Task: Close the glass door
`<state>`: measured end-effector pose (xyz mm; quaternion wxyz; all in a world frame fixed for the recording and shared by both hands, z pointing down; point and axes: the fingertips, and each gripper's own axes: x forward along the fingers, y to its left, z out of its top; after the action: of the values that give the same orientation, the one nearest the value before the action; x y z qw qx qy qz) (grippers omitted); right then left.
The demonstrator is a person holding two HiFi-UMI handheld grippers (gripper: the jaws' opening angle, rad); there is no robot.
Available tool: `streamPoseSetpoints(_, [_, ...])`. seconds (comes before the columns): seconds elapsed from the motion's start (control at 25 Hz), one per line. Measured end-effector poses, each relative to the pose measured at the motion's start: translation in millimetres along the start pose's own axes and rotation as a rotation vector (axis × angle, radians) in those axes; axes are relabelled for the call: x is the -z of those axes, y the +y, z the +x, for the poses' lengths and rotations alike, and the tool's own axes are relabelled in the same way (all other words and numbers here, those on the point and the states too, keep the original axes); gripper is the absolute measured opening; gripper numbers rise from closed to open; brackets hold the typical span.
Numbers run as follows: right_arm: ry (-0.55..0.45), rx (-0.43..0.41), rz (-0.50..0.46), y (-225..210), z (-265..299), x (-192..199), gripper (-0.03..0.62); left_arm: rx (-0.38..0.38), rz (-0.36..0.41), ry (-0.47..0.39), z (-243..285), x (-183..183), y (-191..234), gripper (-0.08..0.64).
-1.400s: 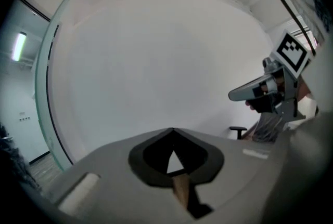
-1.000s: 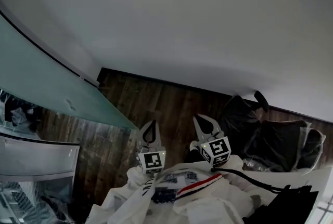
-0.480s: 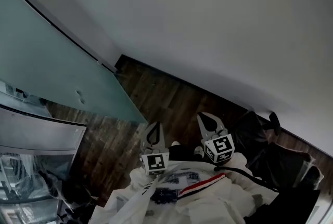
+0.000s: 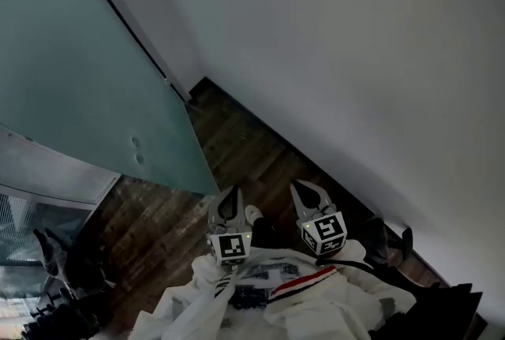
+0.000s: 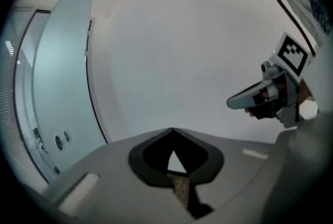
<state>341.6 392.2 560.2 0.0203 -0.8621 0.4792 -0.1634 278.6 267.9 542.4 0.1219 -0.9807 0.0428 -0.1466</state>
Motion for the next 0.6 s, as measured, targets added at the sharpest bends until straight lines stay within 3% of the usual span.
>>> streamPoseSetpoints(0.2, [-0.016,-0.093,-0.076,9,85,-43,0.003,-0.068,-0.007,-0.009,37,1,62,0.002])
streamPoseSetpoints(0.4, [0.010,-0.225,-0.099,31,187,-60,0.003,-0.142,-0.053,0.038,71,18,131,0.002])
streamPoseSetpoints(0.6, [0.011,-0.375,-0.135,81,191,-64,0.003,-0.251,-0.061,0.030,33,18,143,0.002])
